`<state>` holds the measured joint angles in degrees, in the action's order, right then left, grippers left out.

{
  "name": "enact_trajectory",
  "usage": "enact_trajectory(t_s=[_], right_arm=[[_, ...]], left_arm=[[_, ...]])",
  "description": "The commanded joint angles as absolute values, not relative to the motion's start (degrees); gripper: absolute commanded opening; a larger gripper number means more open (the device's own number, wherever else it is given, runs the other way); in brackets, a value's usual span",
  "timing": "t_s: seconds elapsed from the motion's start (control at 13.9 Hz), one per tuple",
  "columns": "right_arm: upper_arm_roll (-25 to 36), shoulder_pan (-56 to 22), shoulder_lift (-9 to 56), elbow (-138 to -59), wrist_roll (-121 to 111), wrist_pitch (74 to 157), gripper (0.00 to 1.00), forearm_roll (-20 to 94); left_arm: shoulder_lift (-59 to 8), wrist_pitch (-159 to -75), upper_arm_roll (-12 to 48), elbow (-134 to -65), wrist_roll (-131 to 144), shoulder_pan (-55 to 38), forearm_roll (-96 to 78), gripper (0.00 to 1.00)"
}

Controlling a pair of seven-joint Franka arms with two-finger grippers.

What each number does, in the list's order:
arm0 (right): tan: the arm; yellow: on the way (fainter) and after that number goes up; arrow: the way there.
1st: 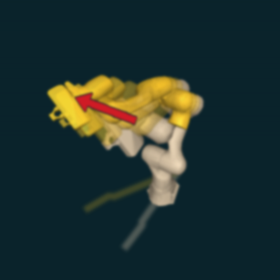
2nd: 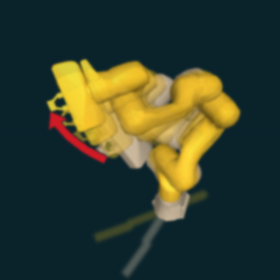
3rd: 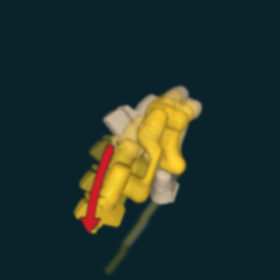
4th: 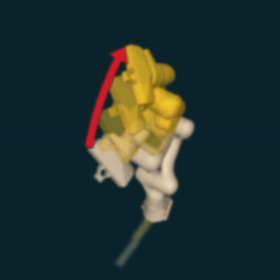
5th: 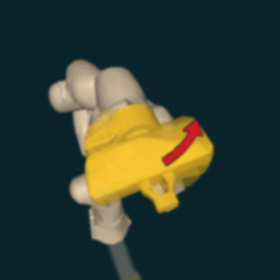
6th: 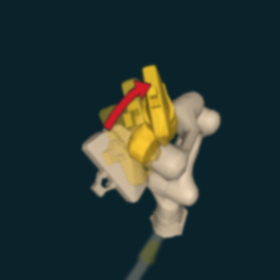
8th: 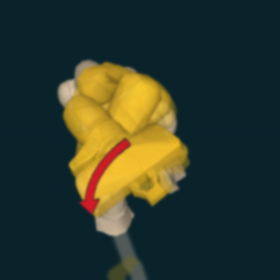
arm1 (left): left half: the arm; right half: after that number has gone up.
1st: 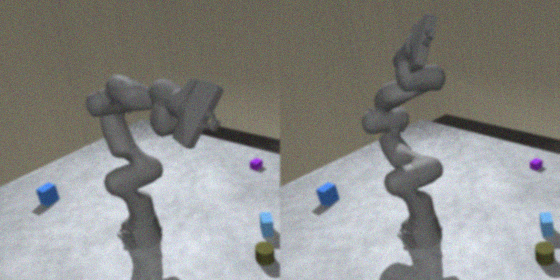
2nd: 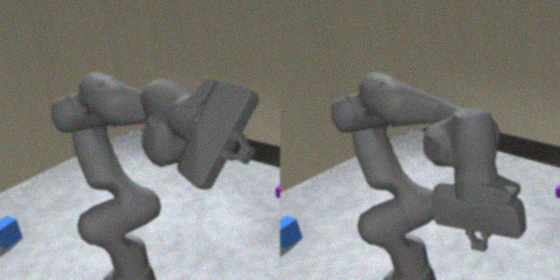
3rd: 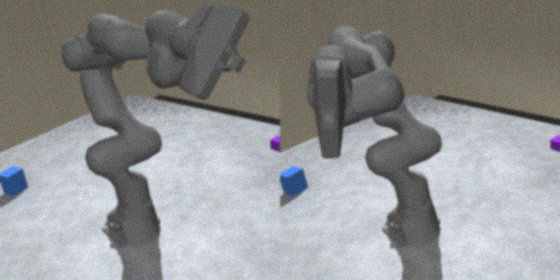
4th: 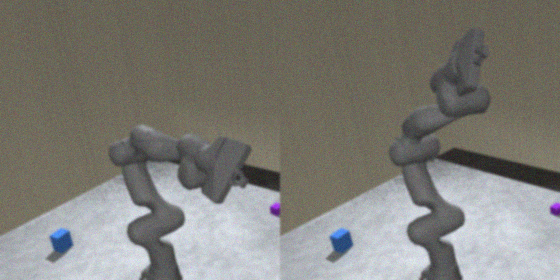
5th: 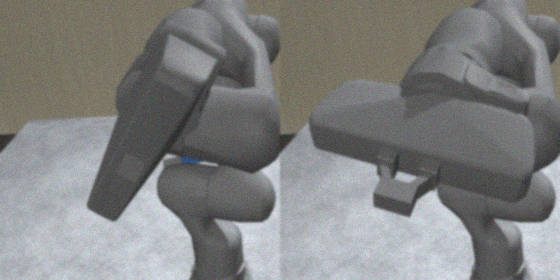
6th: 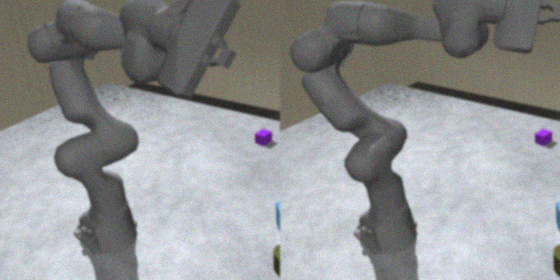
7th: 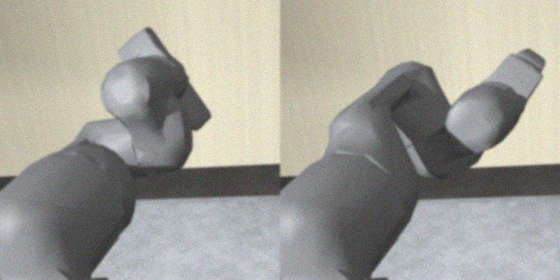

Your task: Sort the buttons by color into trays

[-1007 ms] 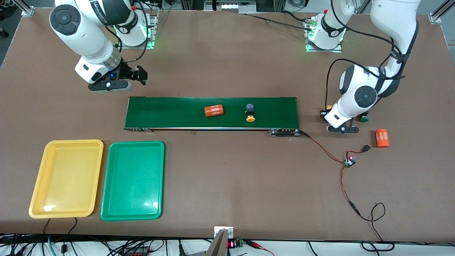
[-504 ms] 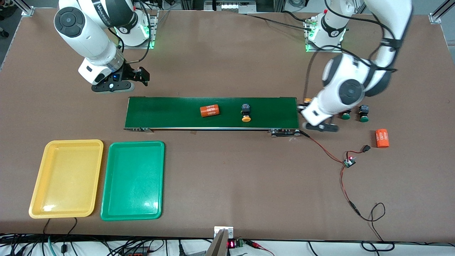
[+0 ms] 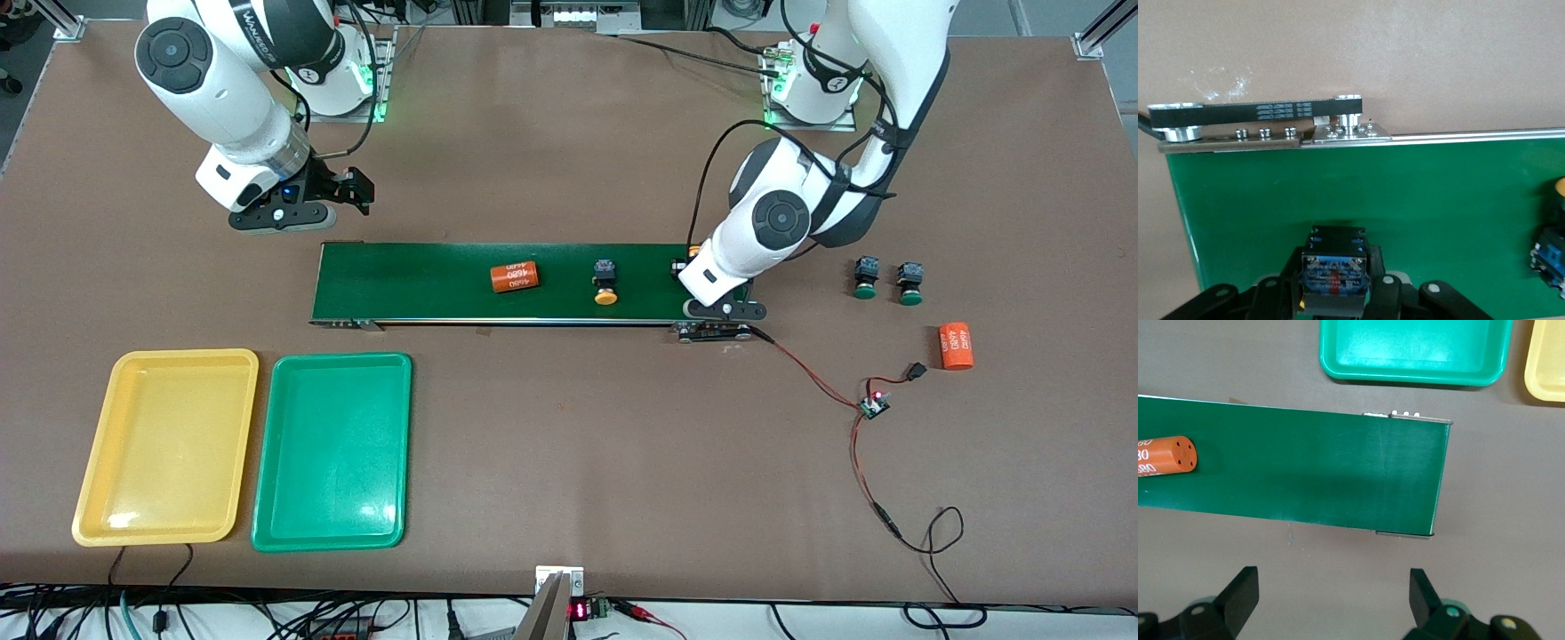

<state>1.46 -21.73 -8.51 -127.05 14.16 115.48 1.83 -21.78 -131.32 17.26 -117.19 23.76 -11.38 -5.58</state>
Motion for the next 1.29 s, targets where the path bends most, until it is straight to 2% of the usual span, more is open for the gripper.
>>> enact_trajectory(t_s=[0.0, 0.22, 0.36, 0.65, 1.01, 1.22], right_arm=[[1.84, -22.06, -8.88, -127.27, 14.86, 115.13, 1.0, 2.2], [2.02, -21.71, -8.61, -126.92, 14.85, 115.4, 1.0, 2.2], [1.93, -21.8, -8.61, -126.83, 14.85, 115.05, 1.0, 2.2], [1.93, -21.8, -8.61, -126.83, 14.85, 114.96, 1.0, 2.2], [2.02, -21.71, -8.61, -126.83, 14.85, 115.05, 1.0, 2.2], [2.02, -21.71, -8.61, -126.83, 14.85, 115.22, 1.0, 2.2]], left_arm=[[-21.18, -130.43, 17.23, -116.37, 23.91, -11.25, -6.59, 1.0], [-17.77, -128.34, 17.14, -116.11, 23.73, -10.2, -6.59, 1.0], [-15.22, -122.03, 16.7, -114.71, 23.47, -8.44, -5.89, 1.0], [-13.88, -112.17, 9.42, -114.69, 20.15, -6.59, -2.56, 1.0], [-13.97, -111.27, -0.07, -118.73, 0.75, -5.63, 0.61, 1.0], [-13.63, -113.98, -4.56, -123.64, -7.89, -5.36, 3.85, 1.0]])
